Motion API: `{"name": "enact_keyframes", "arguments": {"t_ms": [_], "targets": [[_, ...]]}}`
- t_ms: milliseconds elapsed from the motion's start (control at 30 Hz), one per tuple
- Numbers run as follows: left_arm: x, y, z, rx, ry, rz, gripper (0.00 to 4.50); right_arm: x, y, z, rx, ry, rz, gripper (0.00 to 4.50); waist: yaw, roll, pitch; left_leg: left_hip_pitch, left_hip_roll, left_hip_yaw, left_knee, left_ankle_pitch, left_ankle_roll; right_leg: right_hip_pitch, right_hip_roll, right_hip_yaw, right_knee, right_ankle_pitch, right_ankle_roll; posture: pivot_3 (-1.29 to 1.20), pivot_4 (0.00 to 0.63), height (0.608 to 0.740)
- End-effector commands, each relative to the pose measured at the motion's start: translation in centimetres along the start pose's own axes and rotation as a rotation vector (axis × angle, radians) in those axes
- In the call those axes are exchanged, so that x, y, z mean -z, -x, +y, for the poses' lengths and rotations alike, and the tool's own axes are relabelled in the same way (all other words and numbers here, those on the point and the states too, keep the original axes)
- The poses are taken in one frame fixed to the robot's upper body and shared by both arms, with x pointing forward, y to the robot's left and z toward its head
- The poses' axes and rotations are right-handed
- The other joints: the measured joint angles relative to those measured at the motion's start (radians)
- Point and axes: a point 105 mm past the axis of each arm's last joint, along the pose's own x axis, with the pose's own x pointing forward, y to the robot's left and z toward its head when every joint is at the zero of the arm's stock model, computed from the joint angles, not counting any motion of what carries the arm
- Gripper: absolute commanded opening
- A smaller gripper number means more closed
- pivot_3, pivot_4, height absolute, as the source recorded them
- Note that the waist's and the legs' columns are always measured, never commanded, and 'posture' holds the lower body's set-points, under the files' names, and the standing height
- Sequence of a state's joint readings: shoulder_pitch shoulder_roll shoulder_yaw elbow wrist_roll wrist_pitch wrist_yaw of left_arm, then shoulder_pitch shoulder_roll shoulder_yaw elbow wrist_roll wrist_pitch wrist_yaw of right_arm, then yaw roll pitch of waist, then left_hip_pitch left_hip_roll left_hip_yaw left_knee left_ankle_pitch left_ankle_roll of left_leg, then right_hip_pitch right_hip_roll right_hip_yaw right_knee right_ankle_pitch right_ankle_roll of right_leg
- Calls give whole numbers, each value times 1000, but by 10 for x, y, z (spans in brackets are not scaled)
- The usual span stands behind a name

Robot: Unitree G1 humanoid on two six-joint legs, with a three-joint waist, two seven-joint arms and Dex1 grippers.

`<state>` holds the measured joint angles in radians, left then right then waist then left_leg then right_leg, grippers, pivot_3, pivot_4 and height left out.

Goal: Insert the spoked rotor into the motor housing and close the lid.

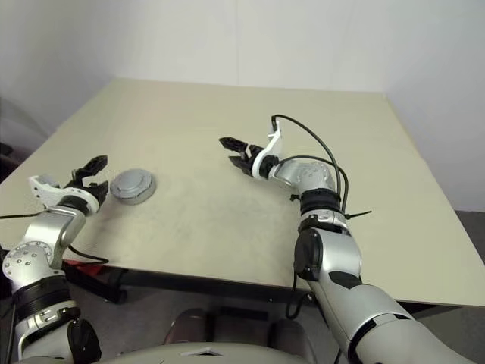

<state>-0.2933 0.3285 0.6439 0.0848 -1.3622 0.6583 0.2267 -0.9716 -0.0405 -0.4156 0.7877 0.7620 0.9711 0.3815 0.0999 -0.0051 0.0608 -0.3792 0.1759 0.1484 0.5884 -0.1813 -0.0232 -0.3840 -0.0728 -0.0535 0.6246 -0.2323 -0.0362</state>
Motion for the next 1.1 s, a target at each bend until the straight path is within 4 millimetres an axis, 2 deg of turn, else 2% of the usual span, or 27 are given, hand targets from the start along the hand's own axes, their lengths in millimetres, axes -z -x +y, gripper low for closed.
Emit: {"name": "enact_keyframes", "arguments": {"t_ms": [33,100,233,333,467,600,700,833,967,1100], "targets": [[-12,1,-46,140,-333,-90,4480,-21,12,16,-54,331,-90,3821,5,-1,0,-1,0,-1,0,0,0,0,0,-1,0,0,0,0,0,740],[-3,-1,-58,180,-518,-76,4480,-27,19,9,-22,512,-117,3821,10,-2,-1,-1,0,-1,0,0,0,1,0,-1,-1,0,0,0,0,740],[31,-4,-70,280,-791,21,4480,-35,34,-13,65,760,-105,3821,11,-2,-1,1,0,-1,1,0,0,2,-1,-1,-1,0,1,0,0,740],[60,-5,-71,345,-987,100,4480,-41,44,-25,113,926,-99,3821,6,-2,-1,1,1,-1,3,0,0,2,-1,-1,1,0,0,0,0,740],[99,-7,-69,440,-1202,187,4480,-56,55,-29,156,1096,-145,3821,-3,-1,0,1,1,0,5,0,0,2,0,-1,2,-1,-6,0,0,740],[120,-10,-75,515,-1251,206,4480,-64,63,-31,168,1226,-185,3821,-5,-1,0,0,2,0,8,-1,1,2,0,-1,3,0,-8,0,0,740],[128,-16,-82,542,-1263,201,4480,-60,69,-38,141,1250,-115,3821,-5,0,0,0,3,1,9,-1,2,1,0,-1,6,0,-8,0,0,740],[132,-20,-87,554,-1263,188,4480,-61,75,-39,104,1201,-114,3821,-6,1,1,1,3,1,11,-1,6,1,-1,-1,9,0,-9,0,0,740],[138,-17,-93,578,-1266,191,4480,-61,79,-53,183,1277,-86,3821,-5,2,1,2,3,1,12,-1,9,0,-1,0,13,-1,-11,0,0,740],[140,-15,-90,572,-1277,195,4480,-59,79,-55,188,1287,-127,3821,-5,3,2,2,3,1,13,-1,10,-1,0,0,16,-2,-12,0,0,740]]}}
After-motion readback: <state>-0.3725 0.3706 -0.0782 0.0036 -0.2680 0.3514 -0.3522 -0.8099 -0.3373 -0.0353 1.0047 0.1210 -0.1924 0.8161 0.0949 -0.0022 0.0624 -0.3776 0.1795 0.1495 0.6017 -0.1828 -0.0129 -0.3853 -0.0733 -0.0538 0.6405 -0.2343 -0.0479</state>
